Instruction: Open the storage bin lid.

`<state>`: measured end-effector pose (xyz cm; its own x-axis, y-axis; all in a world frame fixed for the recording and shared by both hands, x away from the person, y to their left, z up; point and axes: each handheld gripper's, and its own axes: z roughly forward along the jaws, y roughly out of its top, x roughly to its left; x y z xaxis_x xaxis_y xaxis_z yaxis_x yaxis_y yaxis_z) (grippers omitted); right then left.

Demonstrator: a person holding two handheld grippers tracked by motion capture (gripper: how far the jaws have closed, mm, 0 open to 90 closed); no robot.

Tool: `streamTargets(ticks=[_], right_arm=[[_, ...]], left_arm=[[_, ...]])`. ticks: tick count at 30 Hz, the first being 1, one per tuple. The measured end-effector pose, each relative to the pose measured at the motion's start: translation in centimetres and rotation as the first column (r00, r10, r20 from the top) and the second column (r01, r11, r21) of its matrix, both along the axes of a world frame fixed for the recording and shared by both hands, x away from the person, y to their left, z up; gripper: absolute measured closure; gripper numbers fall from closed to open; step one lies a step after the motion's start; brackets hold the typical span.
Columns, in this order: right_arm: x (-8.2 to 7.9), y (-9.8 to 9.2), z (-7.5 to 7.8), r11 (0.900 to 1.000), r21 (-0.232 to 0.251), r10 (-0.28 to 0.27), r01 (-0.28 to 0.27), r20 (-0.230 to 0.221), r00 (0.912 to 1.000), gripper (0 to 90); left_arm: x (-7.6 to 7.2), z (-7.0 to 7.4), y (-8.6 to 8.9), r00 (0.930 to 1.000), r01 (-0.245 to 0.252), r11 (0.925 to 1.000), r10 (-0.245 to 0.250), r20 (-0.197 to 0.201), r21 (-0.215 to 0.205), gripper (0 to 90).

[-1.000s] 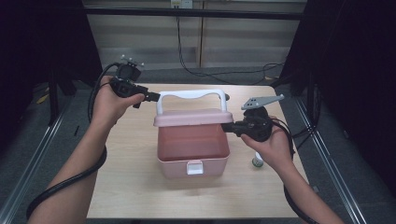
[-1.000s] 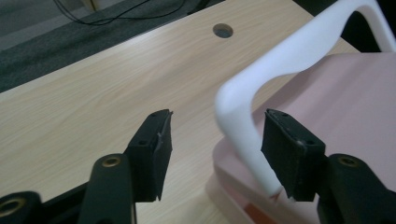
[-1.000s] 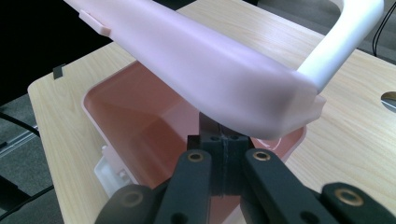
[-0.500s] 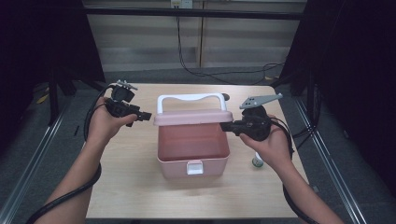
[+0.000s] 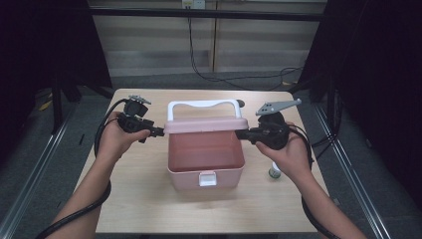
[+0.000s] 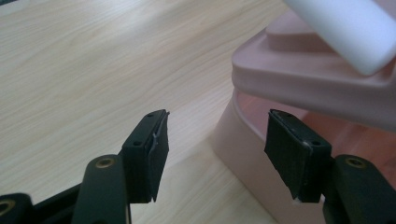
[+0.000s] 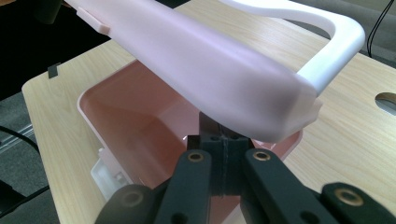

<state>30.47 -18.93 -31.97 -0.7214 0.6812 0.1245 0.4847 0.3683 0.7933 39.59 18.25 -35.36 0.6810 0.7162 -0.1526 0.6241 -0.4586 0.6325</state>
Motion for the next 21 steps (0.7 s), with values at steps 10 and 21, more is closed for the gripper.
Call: streamTargets(ticks=[10, 21], right_arm=[[0.1, 0.0, -0.1, 1.000, -0.004, -0.003, 0.003, -0.004, 1.0000, 90.0], [0.3, 0.0, -0.7, 1.000, -0.005, 0.000, 0.000, -0.014, 0.9999, 90.0]], left_arm=[[-0.4, 0.2, -0.6, 0.9998, 0.018, 0.9998, -0.018, 0.000, -0.013, 33.9], [-0.5, 1.2, -0.7, 0.9999, 0.012, 0.9995, -0.012, 0.012, -0.030, 33.7]])
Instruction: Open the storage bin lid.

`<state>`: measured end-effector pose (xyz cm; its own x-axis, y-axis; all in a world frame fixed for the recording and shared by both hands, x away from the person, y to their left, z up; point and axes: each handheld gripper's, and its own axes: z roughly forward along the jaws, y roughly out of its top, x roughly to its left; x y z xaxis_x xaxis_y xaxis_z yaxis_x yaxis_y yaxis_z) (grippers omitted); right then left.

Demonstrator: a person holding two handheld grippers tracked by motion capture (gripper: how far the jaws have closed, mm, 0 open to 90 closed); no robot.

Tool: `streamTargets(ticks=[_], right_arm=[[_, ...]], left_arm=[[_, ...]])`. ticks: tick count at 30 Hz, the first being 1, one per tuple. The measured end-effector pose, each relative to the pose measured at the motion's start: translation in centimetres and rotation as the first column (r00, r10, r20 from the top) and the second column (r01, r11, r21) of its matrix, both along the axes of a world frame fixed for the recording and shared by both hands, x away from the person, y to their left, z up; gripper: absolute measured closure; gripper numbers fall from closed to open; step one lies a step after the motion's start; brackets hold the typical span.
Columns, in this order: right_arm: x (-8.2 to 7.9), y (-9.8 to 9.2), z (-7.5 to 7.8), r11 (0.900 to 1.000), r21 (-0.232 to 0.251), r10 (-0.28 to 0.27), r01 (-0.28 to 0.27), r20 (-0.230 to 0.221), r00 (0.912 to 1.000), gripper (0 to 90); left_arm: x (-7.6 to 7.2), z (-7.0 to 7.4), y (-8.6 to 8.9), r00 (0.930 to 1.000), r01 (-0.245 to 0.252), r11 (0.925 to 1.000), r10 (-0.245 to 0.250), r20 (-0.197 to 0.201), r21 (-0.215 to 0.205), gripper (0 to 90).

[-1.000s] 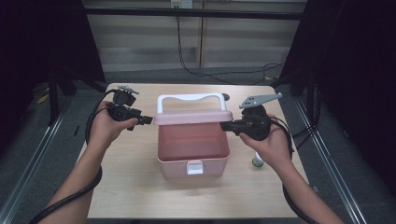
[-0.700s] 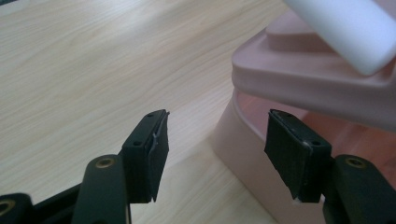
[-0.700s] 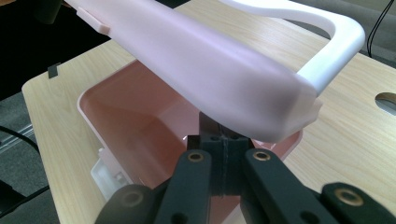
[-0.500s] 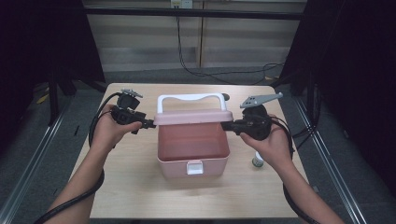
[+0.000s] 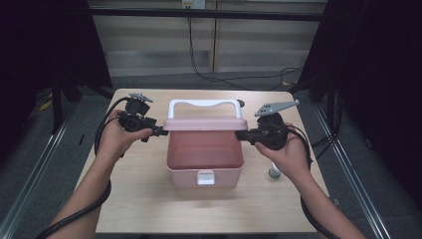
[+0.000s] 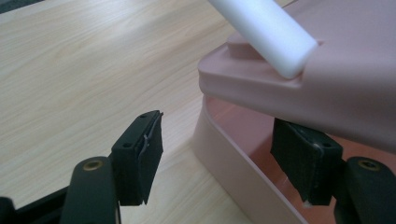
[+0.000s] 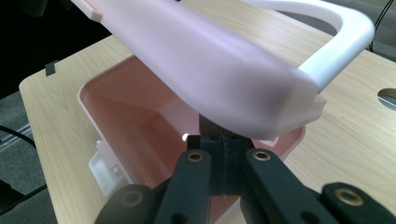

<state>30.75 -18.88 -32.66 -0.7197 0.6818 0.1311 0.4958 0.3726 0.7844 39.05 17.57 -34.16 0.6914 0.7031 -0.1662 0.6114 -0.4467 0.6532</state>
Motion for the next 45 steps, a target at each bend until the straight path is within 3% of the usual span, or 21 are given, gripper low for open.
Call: streamTargets(ticks=[5, 16, 29, 36, 42, 45], right_arm=[[0.1, 0.1, -0.5, 1.000, -0.006, 0.000, 0.000, -0.004, 1.0000, 90.0], [0.1, -0.1, 0.0, 1.000, 0.008, -0.008, 0.007, 0.006, 1.0000, 90.0], [-0.4, 0.4, -2.8, 0.999, -0.031, 0.016, -0.018, -0.047, 0.9988, 90.0], [-0.7, 0.7, -3.8, 0.998, -0.048, 0.030, -0.033, -0.068, 0.9972, 90.0], [-0.7, 0.7, -4.4, 0.998, -0.052, 0.033, -0.038, -0.079, 0.9963, 90.0], [-0.7, 0.6, -4.7, 0.998, -0.055, 0.033, -0.037, -0.085, 0.9958, 90.0]], left_arm=[[-0.1, 0.4, -0.1, 0.9997, 0.023, 0.9997, -0.023, 0.007, 0.001, 33.8], [-0.4, 0.7, -0.7, 0.9987, 0.047, 0.9986, -0.047, 0.020, -0.022, 32.0], [-0.5, 3.2, -1.0, 0.9972, 0.034, 0.9978, -0.030, 0.068, -0.057, 33.8], [-0.3, 3.9, -1.5, 0.9957, 0.022, 0.9968, -0.015, 0.091, -0.076, 43.6], [0.1, 4.0, -2.0, 0.9924, 0.020, 0.9976, -0.012, 0.122, -0.067, 54.1], [0.3, 3.9, -2.3, 0.9930, 0.012, 0.9978, -0.004, 0.118, -0.065, 58.6]])
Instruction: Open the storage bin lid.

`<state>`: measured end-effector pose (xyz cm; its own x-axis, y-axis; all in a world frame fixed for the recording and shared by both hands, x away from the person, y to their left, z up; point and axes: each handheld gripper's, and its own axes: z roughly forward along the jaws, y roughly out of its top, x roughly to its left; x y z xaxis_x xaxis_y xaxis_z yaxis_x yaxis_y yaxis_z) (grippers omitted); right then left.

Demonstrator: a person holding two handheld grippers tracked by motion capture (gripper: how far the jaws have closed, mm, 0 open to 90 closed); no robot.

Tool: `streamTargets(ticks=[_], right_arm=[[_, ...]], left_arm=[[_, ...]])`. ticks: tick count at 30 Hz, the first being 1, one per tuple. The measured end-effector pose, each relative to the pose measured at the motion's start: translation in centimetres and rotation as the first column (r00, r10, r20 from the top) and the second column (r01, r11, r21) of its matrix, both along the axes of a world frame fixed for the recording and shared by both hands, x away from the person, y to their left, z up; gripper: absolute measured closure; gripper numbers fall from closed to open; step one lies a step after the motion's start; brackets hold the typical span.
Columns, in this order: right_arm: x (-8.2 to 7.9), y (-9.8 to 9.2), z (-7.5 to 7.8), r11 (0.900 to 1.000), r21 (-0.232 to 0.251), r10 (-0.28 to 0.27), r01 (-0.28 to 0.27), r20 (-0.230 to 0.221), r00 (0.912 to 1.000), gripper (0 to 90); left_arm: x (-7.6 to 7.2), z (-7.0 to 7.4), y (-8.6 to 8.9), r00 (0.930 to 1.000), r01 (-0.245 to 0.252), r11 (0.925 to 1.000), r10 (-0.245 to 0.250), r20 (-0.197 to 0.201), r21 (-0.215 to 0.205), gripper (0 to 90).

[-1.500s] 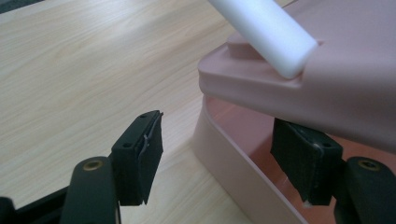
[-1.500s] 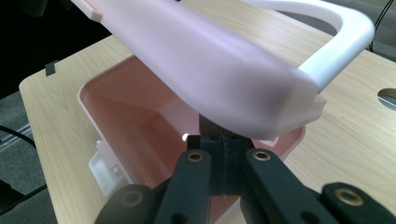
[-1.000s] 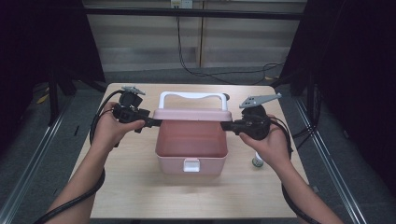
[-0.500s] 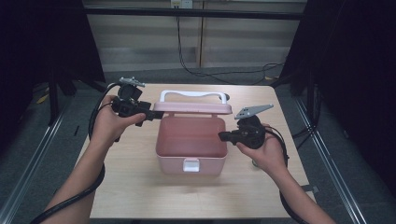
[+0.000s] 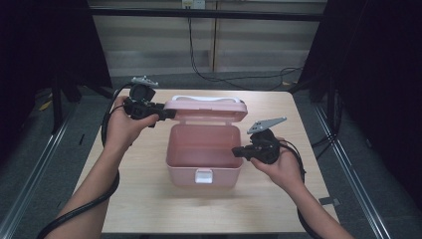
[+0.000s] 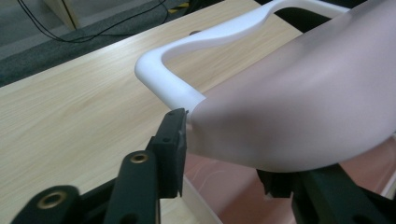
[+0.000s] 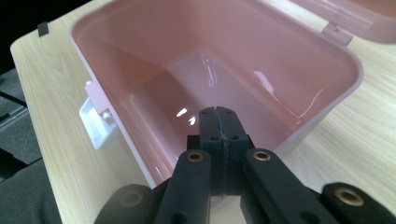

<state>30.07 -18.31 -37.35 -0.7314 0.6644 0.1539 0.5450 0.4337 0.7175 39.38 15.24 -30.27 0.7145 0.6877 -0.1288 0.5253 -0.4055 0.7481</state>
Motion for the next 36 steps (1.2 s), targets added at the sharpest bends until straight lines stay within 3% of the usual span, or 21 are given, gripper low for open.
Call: streamTargets(ticks=[5, 16, 36], right_arm=[[0.0, -0.1, -0.4, 1.000, -0.003, -0.002, 0.001, -0.011, 0.9999, 90.0], [-0.1, 0.0, -0.9, 1.000, 0.001, 0.006, -0.006, -0.011, 0.9999, 90.0], [-0.1, -0.4, -1.3, 1.000, 0.015, 0.009, -0.008, -0.008, 0.9999, 90.0]], left_arm=[[0.3, -0.1, -0.4, 0.9996, -0.020, 0.9991, 0.020, 0.023, 0.038, 66.7], [1.2, 0.3, -0.8, 0.9976, -0.062, 0.9968, 0.060, 0.035, 0.050, 73.6], [3.9, 1.1, -1.7, 0.9946, -0.104, 0.9915, 0.104, 0.004, 0.077, 78.6]])
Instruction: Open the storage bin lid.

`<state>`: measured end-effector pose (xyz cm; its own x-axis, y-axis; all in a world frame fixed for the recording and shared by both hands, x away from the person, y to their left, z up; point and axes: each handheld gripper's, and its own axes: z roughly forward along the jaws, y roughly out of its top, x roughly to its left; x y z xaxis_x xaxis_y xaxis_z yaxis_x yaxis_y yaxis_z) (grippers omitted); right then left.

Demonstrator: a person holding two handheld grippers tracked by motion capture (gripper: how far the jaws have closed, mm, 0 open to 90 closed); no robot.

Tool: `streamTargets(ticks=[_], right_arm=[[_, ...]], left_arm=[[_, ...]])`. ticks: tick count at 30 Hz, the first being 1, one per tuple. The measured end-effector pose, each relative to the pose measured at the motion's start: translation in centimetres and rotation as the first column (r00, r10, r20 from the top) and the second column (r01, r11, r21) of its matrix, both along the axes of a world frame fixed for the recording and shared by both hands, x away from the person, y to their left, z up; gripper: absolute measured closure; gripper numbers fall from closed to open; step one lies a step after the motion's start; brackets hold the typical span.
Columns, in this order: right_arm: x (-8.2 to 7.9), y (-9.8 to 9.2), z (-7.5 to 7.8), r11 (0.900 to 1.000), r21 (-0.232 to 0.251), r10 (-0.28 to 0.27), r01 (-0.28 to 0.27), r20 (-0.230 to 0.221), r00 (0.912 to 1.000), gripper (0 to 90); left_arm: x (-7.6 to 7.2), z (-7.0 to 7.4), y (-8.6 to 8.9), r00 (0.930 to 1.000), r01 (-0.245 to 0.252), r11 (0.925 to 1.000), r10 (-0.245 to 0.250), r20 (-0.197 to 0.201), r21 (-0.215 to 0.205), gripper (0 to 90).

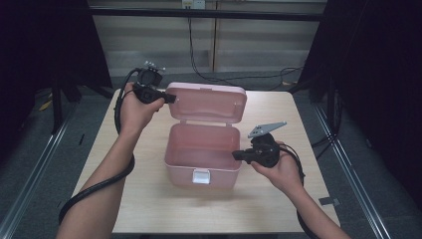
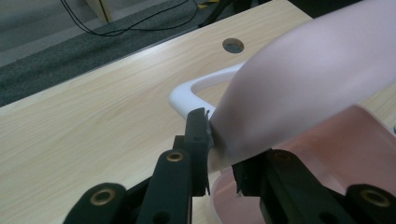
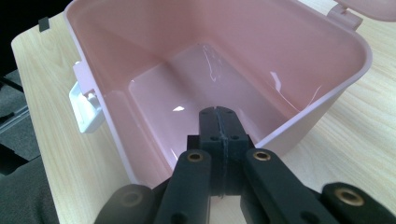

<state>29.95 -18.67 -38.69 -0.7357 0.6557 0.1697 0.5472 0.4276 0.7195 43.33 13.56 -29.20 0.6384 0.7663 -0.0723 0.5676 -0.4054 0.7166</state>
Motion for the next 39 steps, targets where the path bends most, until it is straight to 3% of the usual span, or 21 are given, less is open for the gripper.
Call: streamTargets(ticks=[10, 13, 20, 34, 39], right_arm=[[0.1, 0.0, -0.1, 1.000, 0.001, 0.005, -0.005, -0.003, 1.0000, 90.0], [0.2, 0.0, -0.1, 1.000, 0.001, 0.007, -0.007, -0.006, 1.0000, 90.0], [0.3, 0.0, -0.1, 1.000, 0.000, 0.006, -0.006, -0.005, 1.0000, 90.0], [0.5, 0.2, -0.4, 1.000, 0.005, 0.015, -0.015, -0.011, 0.9998, 90.0], [0.6, 0.1, -0.6, 1.000, 0.021, 0.013, -0.013, -0.011, 0.9998, 90.0]], left_arm=[[0.9, 0.1, -0.2, 0.9998, -0.019, 0.9998, 0.019, -0.006, 0.009, 80.4], [1.3, 0.2, -0.4, 0.9990, -0.034, 0.9994, 0.034, -0.031, 0.000, 80.6], [2.5, 0.7, -1.1, 0.9965, -0.042, 0.9968, 0.046, -0.070, 0.068, 82.7], [4.5, 0.9, -1.6, 0.9855, -0.054, 0.9939, 0.068, -0.156, 0.096, 83.5], [5.1, 0.7, -1.6, 0.9828, -0.066, 0.9947, 0.079, -0.167, 0.079, 83.7]])
